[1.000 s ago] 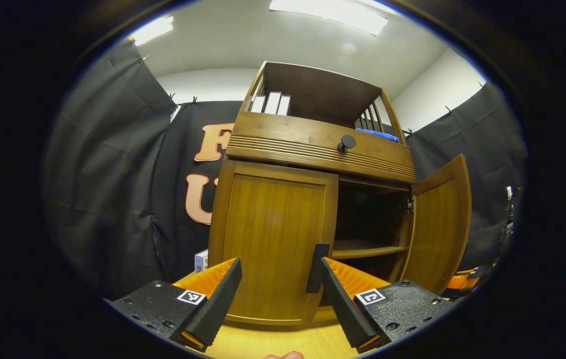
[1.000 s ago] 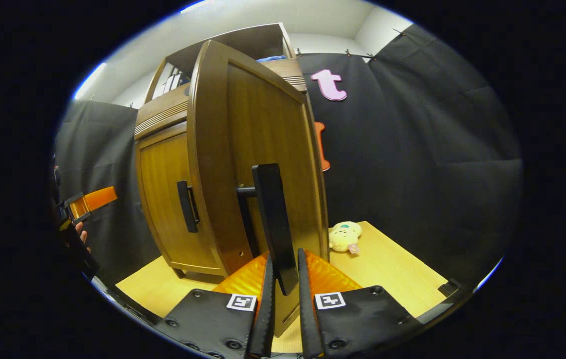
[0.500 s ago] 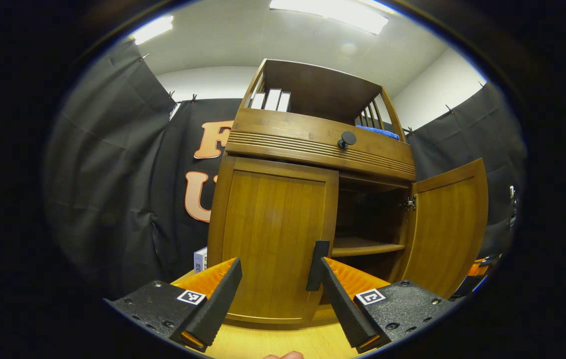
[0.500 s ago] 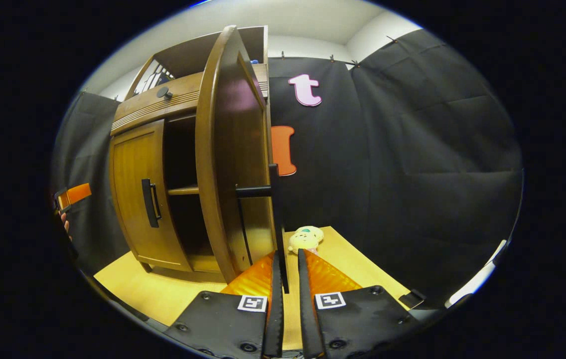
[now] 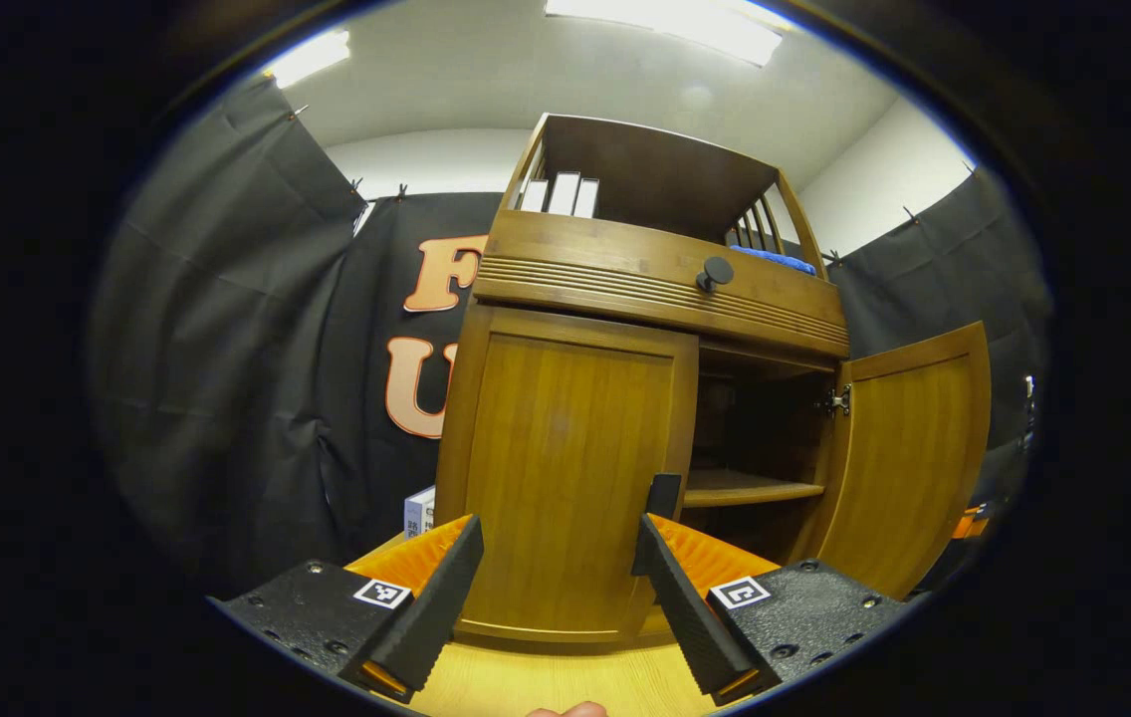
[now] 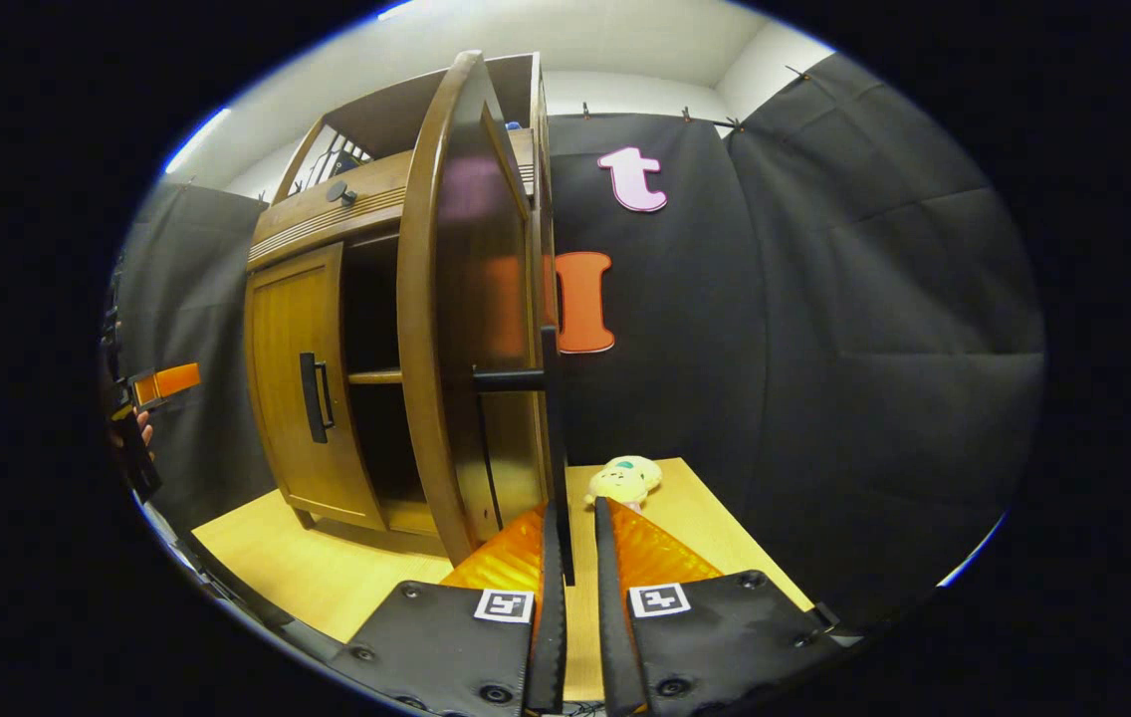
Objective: Open the right door of the double-door shoe cabinet with the right hand, and open the left door with the left hand.
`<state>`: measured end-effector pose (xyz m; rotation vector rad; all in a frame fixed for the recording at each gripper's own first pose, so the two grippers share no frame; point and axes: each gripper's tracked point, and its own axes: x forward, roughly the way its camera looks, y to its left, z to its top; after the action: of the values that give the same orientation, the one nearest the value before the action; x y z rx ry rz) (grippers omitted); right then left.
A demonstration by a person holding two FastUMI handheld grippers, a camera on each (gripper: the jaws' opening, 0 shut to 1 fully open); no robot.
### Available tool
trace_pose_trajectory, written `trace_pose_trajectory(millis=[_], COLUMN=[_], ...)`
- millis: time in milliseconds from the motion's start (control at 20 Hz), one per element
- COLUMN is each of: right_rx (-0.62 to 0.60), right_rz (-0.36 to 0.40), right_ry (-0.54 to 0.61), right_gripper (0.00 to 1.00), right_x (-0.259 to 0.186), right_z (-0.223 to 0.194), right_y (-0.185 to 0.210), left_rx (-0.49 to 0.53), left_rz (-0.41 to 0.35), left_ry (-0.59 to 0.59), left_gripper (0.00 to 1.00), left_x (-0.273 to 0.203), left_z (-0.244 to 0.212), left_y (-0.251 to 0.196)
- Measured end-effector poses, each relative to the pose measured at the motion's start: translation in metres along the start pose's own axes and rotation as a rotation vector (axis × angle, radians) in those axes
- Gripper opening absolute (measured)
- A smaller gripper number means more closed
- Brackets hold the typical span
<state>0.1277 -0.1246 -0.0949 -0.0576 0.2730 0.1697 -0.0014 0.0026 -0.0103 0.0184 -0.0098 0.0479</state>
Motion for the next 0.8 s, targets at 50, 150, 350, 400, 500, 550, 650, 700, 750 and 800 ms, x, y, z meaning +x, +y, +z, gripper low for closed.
trace_pose_trajectory(millis=[50, 150, 350, 400, 500, 550, 650, 700, 750, 800], right_rx=[0.002, 0.011, -0.001, 0.007, 0.021, 0.016, 0.025, 0.041, 0.051, 0.054], right_rz=[0.009, 0.021, 0.015, 0.003, -0.032, -0.07, -0.123, -0.134, -0.152, -0.171], right_ry=[0.0, 0.001, 0.002, -0.004, -0.012, 0.0, 0.01, 0.007, 0.009, 0.006], right_gripper=[0.22, 0.34, 0.3, 0.39, 0.34, 0.31, 0.41, 0.41, 0.41, 0.38], right_x=[0.0, 0.0, 0.001, -0.003, -0.012, -0.017, -0.033, -0.04, -0.048, -0.056], right_z=[-0.001, 0.0, 0.002, 0.002, -0.001, -0.007, -0.011, -0.012, -0.013, -0.014], right_y=[-0.003, -0.008, -0.009, -0.01, -0.014, -0.021, -0.032, -0.031, -0.031, -0.031], left_rx=[0.004, 0.005, -0.004, -0.007, -0.005, -0.002, -0.004, -0.007, -0.01, -0.011], left_rz=[0.007, 0.02, 0.028, 0.027, 0.025, 0.025, 0.013, 0.005, -0.006, -0.018], left_ry=[-0.004, -0.005, 0.011, 0.009, 0.004, 0.002, 0.0, 0.001, 0.002, 0.005], left_gripper=[0.98, 0.94, 0.94, 0.91, 0.94, 0.91, 0.91, 0.94, 0.94, 0.94], left_x=[0.0, -0.002, -0.003, -0.004, -0.004, -0.003, -0.001, 0.0, 0.002, 0.004], left_z=[0.002, 0.001, -0.002, -0.001, 0.0, 0.001, 0.001, 0.0, 0.0, -0.001], left_y=[0.003, 0.009, 0.013, 0.013, 0.012, 0.012, 0.009, 0.007, 0.003, -0.001])
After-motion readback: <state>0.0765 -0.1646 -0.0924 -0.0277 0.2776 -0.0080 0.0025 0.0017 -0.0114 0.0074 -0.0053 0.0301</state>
